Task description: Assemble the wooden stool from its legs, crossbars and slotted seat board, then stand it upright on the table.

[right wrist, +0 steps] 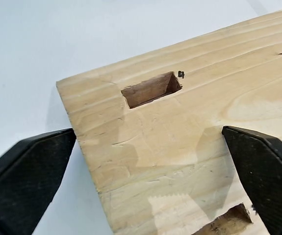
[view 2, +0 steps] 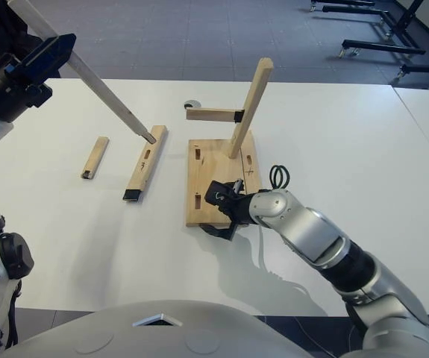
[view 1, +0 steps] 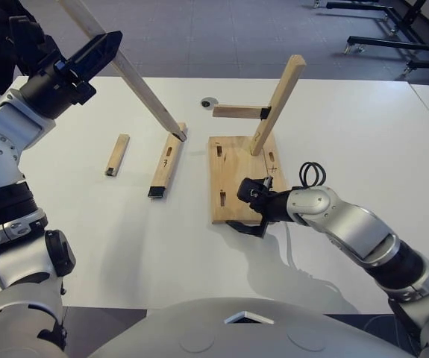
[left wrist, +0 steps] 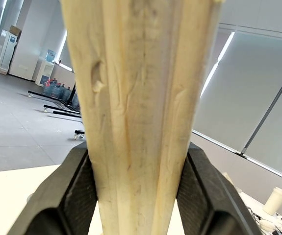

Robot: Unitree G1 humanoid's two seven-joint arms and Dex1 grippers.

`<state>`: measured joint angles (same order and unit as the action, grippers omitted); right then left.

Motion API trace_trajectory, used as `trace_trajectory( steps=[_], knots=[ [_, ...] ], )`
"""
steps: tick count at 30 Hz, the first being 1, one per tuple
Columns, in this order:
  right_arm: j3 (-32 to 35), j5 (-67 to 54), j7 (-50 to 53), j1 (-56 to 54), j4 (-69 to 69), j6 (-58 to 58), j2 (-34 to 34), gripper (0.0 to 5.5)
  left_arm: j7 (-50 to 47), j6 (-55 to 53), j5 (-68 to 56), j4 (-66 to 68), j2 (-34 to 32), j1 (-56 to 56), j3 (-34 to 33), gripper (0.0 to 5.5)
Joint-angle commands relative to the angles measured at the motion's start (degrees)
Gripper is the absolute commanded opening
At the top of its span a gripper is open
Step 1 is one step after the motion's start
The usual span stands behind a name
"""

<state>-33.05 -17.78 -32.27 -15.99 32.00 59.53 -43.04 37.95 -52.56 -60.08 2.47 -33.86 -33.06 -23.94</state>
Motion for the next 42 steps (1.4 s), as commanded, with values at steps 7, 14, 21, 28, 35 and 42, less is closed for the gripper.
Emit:
trace_trajectory(
  steps=[7, 14, 21, 28, 35, 42],
  knots=[
    [-2.9, 1.6, -10.4, 3.0, -2.4, -2.5, -8.6, 5.4, -3.6, 0.5, 1.8, -2.2, 4.7, 0.3, 3.4, 2.04],
    [3.5, -3.4, -13.3, 1.0, 0.0, -0.6, -6.3, 5.4, 6.1, 5.4, 7.7, 0.5, 5.1, -5.3, 11.3, 2.04],
    [27.0, -28.5, -16.5, -9.9, 0.2, 13.6, 5.3, 5.4, 21.4, 12.8, 15.1, 12.6, 1.0, -11.0, 14.6, 2.04],
    [28.4, -30.4, -15.8, -10.2, -1.6, 13.9, 3.0, 5.4, 32.4, 15.8, 18.2, 19.1, 2.3, -12.9, 17.5, 2.04],
    [31.2, -28.6, -18.3, -11.8, -8.5, 7.8, -0.2, 5.4, 37.3, 22.1, 22.3, 23.4, 2.4, -13.4, 17.9, 2.04],
    [26.5, -26.5, -13.9, -8.9, -5.6, 8.5, 0.4, 5.4, 35.7, 27.2, 26.0, 28.8, 6.5, -13.3, 18.1, 2.04]
  ],
)
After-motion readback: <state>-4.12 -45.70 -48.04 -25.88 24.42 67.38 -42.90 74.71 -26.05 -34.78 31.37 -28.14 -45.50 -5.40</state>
